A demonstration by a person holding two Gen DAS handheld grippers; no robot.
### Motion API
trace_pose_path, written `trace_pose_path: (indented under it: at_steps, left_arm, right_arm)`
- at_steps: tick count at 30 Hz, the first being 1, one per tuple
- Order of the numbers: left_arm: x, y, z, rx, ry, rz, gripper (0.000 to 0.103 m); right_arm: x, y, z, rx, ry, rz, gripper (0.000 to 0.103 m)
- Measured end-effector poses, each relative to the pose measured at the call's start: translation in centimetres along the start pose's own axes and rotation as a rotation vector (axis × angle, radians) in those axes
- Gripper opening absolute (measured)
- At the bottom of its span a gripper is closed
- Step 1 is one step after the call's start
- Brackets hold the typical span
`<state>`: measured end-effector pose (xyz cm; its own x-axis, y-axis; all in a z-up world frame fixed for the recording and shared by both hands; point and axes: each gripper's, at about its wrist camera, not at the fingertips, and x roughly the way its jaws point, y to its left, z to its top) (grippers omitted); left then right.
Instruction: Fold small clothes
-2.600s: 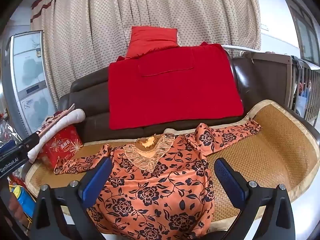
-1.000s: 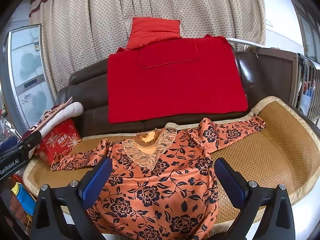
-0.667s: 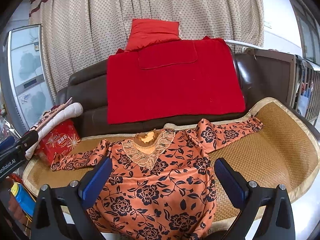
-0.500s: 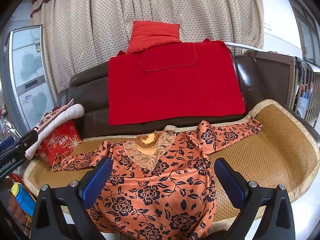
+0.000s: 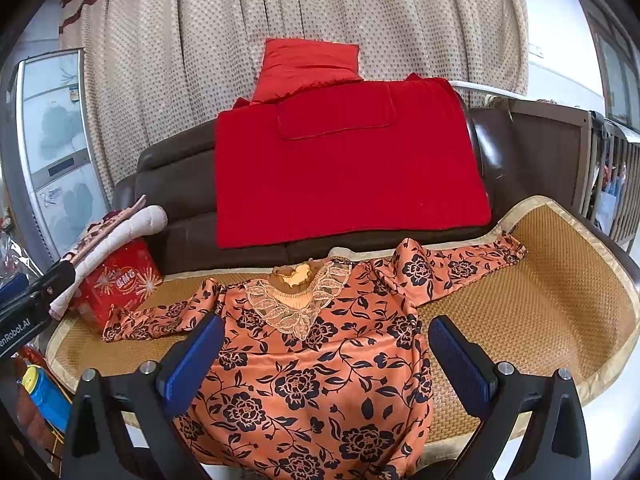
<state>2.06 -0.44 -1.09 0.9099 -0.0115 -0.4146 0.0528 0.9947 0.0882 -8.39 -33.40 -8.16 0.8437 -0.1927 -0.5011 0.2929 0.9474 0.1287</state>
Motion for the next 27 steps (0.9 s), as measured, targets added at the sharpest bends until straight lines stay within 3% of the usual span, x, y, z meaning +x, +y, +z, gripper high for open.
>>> trace_pose_path:
  at_steps: [9, 13, 16, 20, 23, 24, 27]
  left_arm:
    - [3.1, -1.3, 0.4, 0.028, 0.028, 0.008, 0.103]
    - [9.5, -3.4, -0.8, 0.027, 0.169, -0.061, 0.103]
    - [15.5, -5.8, -2.9, 0.028, 0.286, -0.089, 0.103]
    - [22.5, -9.6, -5.9, 0.037, 0.363, -0.097, 0.103]
    - [27.2, -12.3, -7.6, 0.049, 0.401, -0.099, 0.103]
    - [28.4, -13.0, -8.2, 0.058, 0.413, -0.087, 0.103]
    - [31.9, -15.1, -10.1, 0.135, 0.479, -0.029, 0.103]
  right_arm:
    - [2.5, -1.1, 1.2, 0.028, 0.003, 0.001, 0.103]
    - [5.4, -4.1, 2.2, 0.105, -0.01, 0.007, 0.103]
    - [9.0, -9.9, 2.1, 0.263, -0.008, 0.014, 0.103]
    - [14.2, -19.1, 0.9, 0.469, -0.026, -0.033, 0.103]
    - [18.5, -26.5, -0.1, 0.673, -0.017, -0.031, 0.09]
    - [19.7, -28.5, -0.4, 0.749, -0.02, -0.005, 0.08]
    - [23.3, -34.1, -1.3, 0.941, -0.049, 0.025, 0.066]
